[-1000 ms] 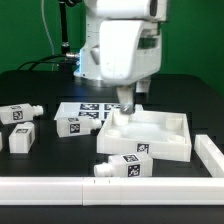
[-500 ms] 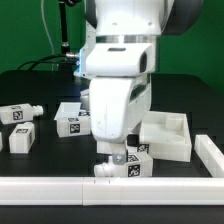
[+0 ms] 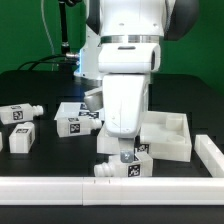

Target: Assemble one leg

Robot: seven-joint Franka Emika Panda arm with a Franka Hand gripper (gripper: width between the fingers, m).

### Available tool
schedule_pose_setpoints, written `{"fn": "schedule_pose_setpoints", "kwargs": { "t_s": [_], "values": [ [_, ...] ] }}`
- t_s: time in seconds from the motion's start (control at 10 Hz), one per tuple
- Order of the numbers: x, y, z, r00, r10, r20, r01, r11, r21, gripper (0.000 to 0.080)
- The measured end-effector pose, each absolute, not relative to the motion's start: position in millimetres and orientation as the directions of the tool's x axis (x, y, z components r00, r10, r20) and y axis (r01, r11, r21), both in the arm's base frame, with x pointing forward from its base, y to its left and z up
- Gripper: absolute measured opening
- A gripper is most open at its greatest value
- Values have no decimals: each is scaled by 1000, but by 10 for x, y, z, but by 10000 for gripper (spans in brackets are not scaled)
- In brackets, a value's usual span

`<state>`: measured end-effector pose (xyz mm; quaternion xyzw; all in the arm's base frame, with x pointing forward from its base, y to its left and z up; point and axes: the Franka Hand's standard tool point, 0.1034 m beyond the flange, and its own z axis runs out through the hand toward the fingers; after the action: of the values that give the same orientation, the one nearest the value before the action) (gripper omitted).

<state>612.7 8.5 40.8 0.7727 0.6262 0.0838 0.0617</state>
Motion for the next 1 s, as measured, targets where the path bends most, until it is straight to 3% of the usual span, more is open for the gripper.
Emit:
{"fn": "schedule_pose_setpoints", "kwargs": {
  "t_s": [0.1,0.6,0.9,1.0],
  "values": [
    [6098,89,373,185,981,52,959,-191,209,650],
    [5996,71,106,185,981,49,966,-191,174,650],
    [5990,41,96,192,980,50,965,-198,172,650],
    [5989,40,96,192,980,50,965,-198,172,531]
  ]
}}
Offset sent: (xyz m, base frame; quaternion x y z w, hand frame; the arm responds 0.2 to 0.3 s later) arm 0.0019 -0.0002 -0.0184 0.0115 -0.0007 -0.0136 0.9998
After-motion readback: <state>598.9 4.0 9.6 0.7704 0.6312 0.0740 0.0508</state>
